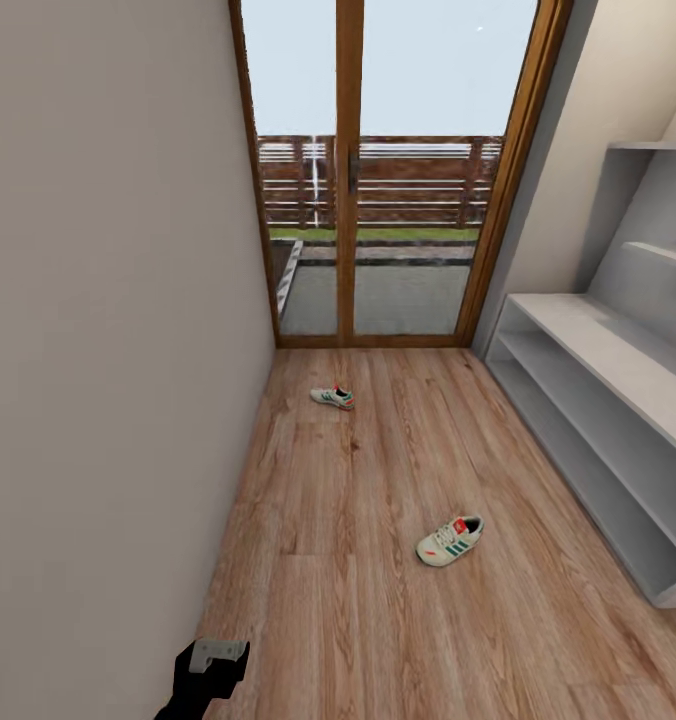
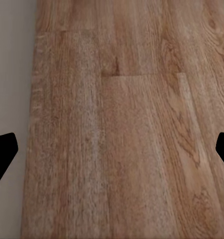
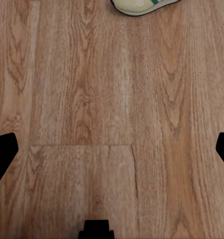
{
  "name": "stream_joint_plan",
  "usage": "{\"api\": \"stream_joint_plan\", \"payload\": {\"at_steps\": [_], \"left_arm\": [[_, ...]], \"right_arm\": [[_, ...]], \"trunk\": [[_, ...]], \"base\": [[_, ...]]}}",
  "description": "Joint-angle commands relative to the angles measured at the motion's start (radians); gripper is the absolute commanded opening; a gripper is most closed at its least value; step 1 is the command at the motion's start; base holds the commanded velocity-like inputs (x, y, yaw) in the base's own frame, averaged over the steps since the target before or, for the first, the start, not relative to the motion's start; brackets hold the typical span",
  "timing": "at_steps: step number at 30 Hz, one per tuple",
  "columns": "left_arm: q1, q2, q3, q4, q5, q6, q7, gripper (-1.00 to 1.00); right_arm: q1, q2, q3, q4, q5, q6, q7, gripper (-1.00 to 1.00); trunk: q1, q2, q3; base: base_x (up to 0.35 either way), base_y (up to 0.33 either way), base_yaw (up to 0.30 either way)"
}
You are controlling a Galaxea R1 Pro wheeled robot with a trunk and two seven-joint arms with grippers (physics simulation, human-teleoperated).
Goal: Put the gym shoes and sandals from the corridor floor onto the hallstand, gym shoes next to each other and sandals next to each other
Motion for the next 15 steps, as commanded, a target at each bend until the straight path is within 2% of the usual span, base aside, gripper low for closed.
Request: {"api": "stream_joint_plan", "payload": {"at_steps": [1,6,15], "left_arm": [[-0.001,0.0,0.0,0.001,-0.002,-0.003,-0.001,1.0],[-0.001,0.0,0.0,0.001,-0.002,-0.002,-0.001,1.0],[-0.001,0.0,0.0,0.001,-0.002,-0.003,-0.001,1.0]], "right_arm": [[0.0,0.0,-0.001,0.001,0.001,-0.003,0.0,1.0],[0.0,0.0,-0.001,0.001,0.001,-0.003,0.0,1.0],[0.0,0.0,-0.001,0.001,0.001,-0.003,0.0,1.0]], "trunk": [[0.0,0.0,-0.001],[0.0,0.0,-0.001],[0.0,0.0,-0.001]], "base": [[0.036,0.0,0.0],[0.115,0.0,0.0],[0.264,0.0,0.0]]}}
